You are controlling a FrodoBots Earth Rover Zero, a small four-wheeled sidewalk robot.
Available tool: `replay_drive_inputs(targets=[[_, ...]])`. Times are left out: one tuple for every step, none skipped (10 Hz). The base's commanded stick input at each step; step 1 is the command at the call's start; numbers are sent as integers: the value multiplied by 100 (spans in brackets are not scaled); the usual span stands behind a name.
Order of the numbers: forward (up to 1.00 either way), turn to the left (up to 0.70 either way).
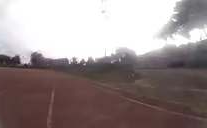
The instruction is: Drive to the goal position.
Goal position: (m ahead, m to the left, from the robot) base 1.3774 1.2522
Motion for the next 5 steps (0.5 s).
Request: replay_drive_inputs(targets=[[70,0],[70,0],[70,0],[70,0],[70,0]])
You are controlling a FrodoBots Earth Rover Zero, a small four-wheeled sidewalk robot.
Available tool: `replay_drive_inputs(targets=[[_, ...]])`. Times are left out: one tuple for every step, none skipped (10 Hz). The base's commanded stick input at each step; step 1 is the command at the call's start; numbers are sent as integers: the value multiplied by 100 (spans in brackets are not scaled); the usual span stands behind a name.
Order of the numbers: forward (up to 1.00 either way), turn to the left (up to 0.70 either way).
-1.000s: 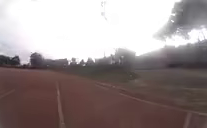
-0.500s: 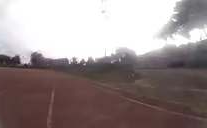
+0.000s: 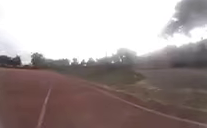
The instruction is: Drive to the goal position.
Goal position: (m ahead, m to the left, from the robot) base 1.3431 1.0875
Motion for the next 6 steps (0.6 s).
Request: replay_drive_inputs(targets=[[70,0],[70,0],[70,0],[70,0],[70,0],[70,0]])
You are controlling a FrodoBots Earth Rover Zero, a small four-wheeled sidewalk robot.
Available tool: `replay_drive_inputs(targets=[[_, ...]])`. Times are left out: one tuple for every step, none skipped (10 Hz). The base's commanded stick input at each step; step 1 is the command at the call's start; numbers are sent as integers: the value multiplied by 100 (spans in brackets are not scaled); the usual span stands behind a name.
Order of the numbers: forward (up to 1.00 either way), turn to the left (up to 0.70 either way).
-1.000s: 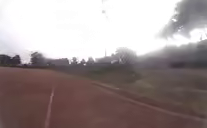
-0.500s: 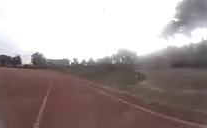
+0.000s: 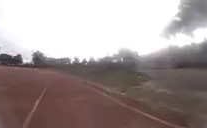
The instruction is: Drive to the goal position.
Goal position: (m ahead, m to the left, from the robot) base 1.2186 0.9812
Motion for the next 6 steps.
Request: replay_drive_inputs(targets=[[70,0],[70,0],[70,0],[70,0],[70,0],[70,0]])
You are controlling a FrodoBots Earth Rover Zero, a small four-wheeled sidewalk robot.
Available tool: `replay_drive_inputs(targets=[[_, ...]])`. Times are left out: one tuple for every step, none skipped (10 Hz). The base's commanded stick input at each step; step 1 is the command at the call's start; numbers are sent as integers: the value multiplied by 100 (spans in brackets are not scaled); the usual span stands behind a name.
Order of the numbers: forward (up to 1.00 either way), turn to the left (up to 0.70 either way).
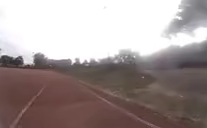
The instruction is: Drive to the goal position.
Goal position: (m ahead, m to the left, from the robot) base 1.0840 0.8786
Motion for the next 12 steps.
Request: replay_drive_inputs(targets=[[70,0],[70,0],[70,0],[70,0],[70,0],[70,0],[70,0],[70,0],[70,0],[70,0],[70,0],[70,0]])
